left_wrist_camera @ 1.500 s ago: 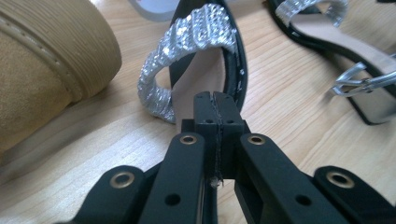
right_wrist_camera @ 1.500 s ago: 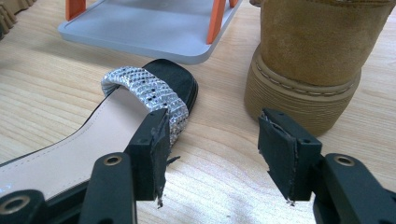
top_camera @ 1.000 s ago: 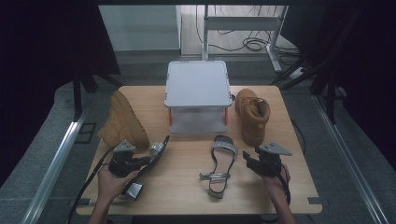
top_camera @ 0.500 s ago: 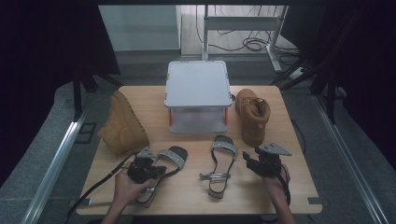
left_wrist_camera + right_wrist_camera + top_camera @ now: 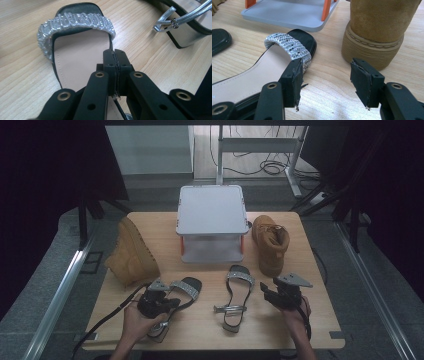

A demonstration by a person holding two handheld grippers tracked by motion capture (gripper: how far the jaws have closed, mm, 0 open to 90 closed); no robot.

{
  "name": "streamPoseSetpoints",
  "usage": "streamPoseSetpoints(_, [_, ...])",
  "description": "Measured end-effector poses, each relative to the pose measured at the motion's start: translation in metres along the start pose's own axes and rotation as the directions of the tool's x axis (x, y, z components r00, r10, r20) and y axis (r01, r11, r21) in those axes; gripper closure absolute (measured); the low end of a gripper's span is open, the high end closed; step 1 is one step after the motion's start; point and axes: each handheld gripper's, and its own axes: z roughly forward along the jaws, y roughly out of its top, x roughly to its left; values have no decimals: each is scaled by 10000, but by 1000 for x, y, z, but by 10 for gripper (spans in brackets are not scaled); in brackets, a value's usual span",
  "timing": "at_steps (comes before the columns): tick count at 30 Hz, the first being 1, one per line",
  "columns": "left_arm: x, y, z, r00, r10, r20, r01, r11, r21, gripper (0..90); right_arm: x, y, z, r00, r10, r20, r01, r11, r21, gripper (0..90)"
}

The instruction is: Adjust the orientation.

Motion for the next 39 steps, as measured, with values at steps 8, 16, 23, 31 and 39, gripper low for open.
streamPoseSetpoints(8, [-4,1,-14,9999,-116,36,117,9993,-356,889,-3,-1,-4,9997,221,36,-221,9997,-59,439])
streamPoseSetpoints(16, [-25,-15,-43,9980,-197,601,265,9930,-1151,892,-6,-2,-10,9991,426,-59,-427,9989,-214,439])
streamPoseSetpoints(23, [-38,-36,-44,9974,-175,696,231,9965,-807,892,-5,-2,-11,9990,435,-80,-437,9988,-212,439])
streamPoseSetpoints(31, [-46,-62,-40,9973,-307,672,324,9992,-243,896,-2,-5,-8,9992,393,-73,-394,9992,-54,437])
streamPoseSetpoints(39, [-45,-77,-32,9989,-428,180,427,9991,58,900,-1,-7,-5,9994,335,-82,-335,9994,49,436])
